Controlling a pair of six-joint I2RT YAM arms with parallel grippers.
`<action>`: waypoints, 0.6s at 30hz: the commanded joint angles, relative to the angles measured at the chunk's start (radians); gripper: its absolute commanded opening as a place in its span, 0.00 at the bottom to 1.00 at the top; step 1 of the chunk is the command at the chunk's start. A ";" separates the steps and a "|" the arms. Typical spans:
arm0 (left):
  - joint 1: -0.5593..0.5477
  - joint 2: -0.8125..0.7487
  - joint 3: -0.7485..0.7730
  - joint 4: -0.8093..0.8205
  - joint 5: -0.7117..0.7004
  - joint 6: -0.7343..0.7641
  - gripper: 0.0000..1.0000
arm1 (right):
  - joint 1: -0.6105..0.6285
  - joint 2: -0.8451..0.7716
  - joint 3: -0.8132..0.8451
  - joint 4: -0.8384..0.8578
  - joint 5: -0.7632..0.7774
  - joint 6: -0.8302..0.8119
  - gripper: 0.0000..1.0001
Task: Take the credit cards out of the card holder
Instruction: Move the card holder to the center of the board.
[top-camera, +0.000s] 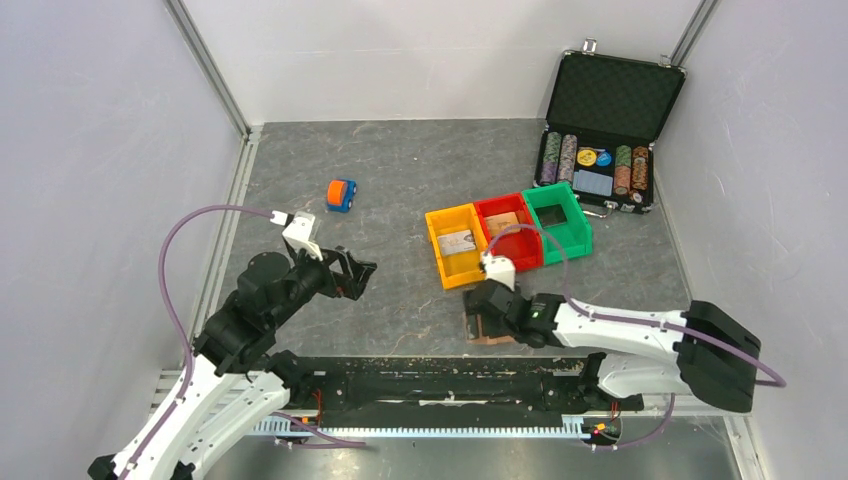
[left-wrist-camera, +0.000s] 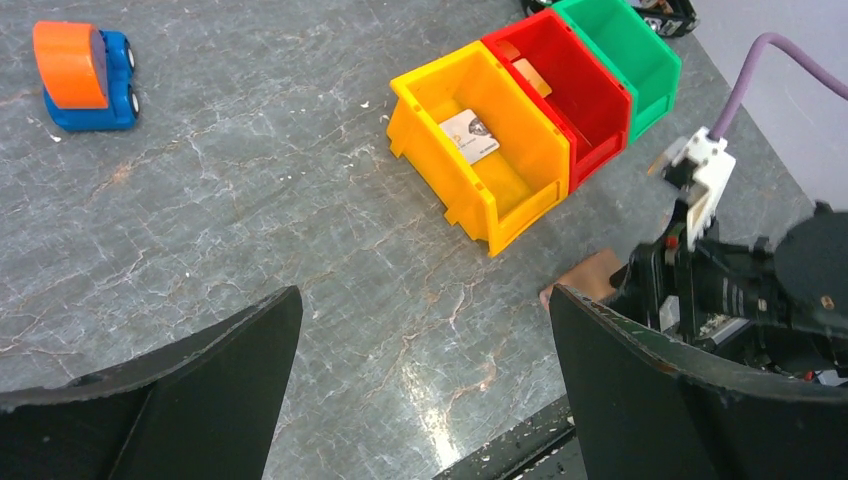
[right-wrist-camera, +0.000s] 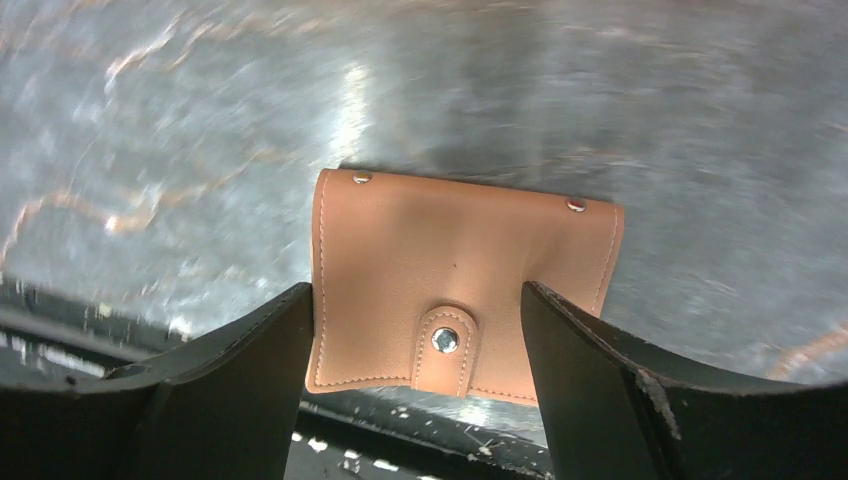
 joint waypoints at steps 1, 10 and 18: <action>-0.010 0.043 0.007 0.010 0.014 0.010 1.00 | 0.119 0.066 0.076 0.097 -0.074 -0.247 0.76; -0.012 0.159 0.046 -0.024 0.072 -0.063 1.00 | 0.158 0.093 0.168 0.101 -0.085 -0.641 0.78; -0.012 0.173 0.008 -0.043 0.093 -0.209 0.98 | 0.158 -0.123 0.081 0.012 -0.037 -0.316 0.58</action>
